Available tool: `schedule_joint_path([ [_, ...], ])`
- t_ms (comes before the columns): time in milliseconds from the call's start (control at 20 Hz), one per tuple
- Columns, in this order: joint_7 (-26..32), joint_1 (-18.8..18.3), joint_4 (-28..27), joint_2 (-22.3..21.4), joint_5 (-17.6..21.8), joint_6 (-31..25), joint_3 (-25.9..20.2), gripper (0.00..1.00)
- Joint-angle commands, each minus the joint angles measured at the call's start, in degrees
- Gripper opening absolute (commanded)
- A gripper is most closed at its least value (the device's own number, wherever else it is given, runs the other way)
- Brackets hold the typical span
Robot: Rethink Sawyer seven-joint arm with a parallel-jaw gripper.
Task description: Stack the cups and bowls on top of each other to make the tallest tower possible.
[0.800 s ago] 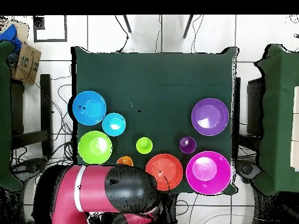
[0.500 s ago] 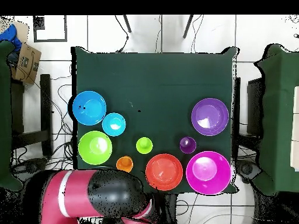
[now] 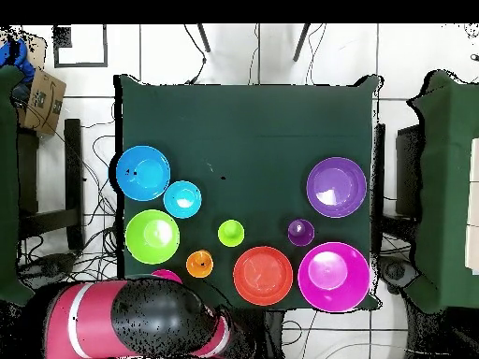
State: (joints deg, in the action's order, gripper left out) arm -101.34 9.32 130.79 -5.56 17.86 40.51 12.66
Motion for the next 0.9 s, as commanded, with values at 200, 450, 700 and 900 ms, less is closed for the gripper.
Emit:
schedule_joint_path([
  [200, -9.22, -1.01, -1.56, 0.49, 1.84, -1.11, -2.88, 1.00],
  [450, -9.09, -2.33, 1.42, -4.27, 2.73, -4.21, -3.74, 1.00],
  [700, -8.60, -4.10, 5.14, -9.44, 3.66, -7.34, -4.38, 1.00],
  [900, -8.45, -4.43, 7.53, -12.78, 3.47, -8.67, -4.72, 1.00],
])
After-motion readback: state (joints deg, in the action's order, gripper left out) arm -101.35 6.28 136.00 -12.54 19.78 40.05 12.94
